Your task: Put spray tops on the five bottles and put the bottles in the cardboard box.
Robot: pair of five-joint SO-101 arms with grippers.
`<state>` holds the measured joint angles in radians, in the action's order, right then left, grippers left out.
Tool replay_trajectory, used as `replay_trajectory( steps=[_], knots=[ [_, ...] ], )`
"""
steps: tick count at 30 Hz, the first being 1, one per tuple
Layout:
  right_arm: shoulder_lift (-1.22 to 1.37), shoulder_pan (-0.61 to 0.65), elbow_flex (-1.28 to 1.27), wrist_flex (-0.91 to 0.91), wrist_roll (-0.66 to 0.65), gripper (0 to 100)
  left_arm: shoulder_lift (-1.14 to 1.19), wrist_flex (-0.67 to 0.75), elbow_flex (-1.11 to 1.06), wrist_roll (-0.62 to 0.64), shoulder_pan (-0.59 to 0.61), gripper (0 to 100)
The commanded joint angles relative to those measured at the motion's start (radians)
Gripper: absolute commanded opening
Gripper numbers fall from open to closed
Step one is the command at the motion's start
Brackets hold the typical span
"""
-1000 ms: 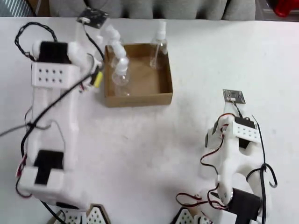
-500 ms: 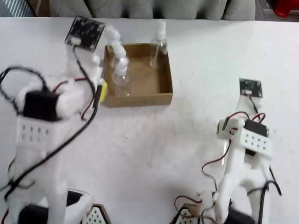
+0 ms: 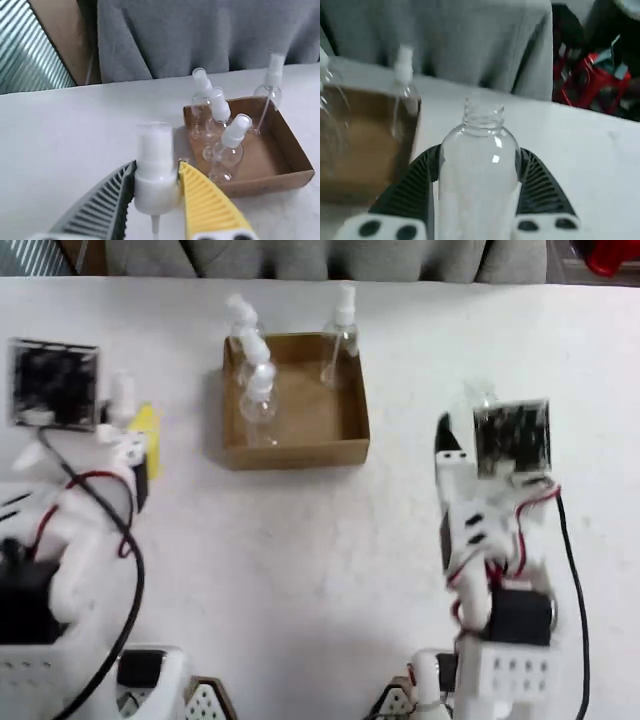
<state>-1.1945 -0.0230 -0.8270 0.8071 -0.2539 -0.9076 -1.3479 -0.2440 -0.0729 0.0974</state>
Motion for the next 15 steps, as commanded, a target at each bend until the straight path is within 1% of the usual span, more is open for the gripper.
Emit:
replay_trajectory(
  steps=[1,3,6,12,15],
  knots=[
    [-0.160,0.108,0.057,-0.105,0.158,1.5,-0.039,0.035,0.040,0.015,0.105,2],
    [-0.191,0.159,0.057,-0.140,0.230,1.5,-0.036,0.037,0.071,0.015,0.147,2],
    [-0.202,0.225,0.043,-0.166,0.305,1.5,-0.036,0.037,0.120,0.029,0.200,2],
    [-0.275,0.357,-0.097,-0.255,0.373,1.5,-0.036,0.038,0.219,0.293,0.265,2],
    [-0.371,0.460,-0.186,-0.300,0.370,1.5,-0.036,0.038,0.245,0.311,0.265,2]
  ],
)
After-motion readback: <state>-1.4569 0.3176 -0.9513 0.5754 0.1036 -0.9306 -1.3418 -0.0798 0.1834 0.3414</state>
